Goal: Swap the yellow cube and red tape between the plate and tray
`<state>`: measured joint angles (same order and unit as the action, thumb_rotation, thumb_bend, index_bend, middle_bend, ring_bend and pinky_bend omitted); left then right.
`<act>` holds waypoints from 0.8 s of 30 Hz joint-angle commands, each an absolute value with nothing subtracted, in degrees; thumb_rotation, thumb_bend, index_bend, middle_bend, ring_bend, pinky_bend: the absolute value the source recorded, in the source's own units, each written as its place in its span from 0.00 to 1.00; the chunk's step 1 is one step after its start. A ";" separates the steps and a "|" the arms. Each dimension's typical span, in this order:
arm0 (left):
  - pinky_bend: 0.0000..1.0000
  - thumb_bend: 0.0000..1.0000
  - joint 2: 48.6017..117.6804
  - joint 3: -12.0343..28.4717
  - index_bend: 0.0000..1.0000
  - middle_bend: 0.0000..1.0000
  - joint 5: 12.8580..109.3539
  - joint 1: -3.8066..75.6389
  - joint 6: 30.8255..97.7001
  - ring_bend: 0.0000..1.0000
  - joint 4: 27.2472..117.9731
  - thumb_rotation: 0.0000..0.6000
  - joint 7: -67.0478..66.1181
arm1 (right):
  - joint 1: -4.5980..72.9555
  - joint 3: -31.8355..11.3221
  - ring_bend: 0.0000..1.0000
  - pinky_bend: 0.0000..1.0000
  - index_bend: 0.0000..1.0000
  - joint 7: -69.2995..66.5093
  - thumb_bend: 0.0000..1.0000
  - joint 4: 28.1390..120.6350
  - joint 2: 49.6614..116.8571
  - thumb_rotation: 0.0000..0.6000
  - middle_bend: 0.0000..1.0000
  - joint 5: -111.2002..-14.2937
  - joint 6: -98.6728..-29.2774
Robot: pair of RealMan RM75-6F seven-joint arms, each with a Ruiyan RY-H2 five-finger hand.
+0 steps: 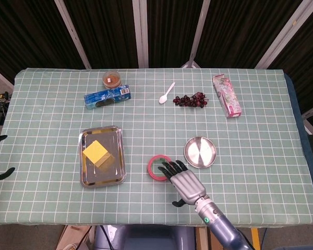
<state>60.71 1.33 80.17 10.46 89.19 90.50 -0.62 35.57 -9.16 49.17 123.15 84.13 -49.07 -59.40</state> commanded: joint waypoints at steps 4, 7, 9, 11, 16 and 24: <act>0.01 0.01 61.09 1.97 0.19 0.03 80.19 10.22 88.71 0.00 90.08 1.00 -0.85 | 41.91 -12.40 0.00 0.00 0.03 52.03 0.13 118.14 90.55 1.00 0.00 -43.00 -60.86; 0.01 0.01 61.23 2.34 0.19 0.03 80.21 10.09 88.53 0.00 89.93 1.00 -0.87 | 44.12 -13.26 0.00 0.00 0.03 52.31 0.13 116.07 92.21 1.00 0.00 -40.87 -61.12; 0.01 0.01 61.21 2.67 0.19 0.03 80.14 9.87 88.63 0.00 89.78 1.00 -0.68 | 45.65 -14.13 0.00 0.00 0.02 52.13 0.13 114.31 93.28 1.00 0.00 -39.50 -61.24; 0.01 0.01 61.21 2.98 0.19 0.03 80.01 9.66 88.77 0.00 89.63 1.00 -0.62 | 46.89 -14.60 0.00 0.00 0.02 52.14 0.13 112.95 93.91 1.00 0.00 -38.23 -61.17; 0.01 0.01 61.14 3.53 0.19 0.03 79.85 9.27 88.64 0.00 89.49 1.00 -0.45 | 50.43 -15.71 0.00 0.00 0.02 51.95 0.13 109.11 95.00 1.00 0.00 -33.20 -59.65; 0.01 0.01 61.17 4.18 0.19 0.03 79.99 8.81 88.66 0.00 89.46 1.00 -0.45 | 54.15 -15.23 0.00 0.00 0.02 51.00 0.13 104.94 95.48 1.00 0.00 -28.22 -57.13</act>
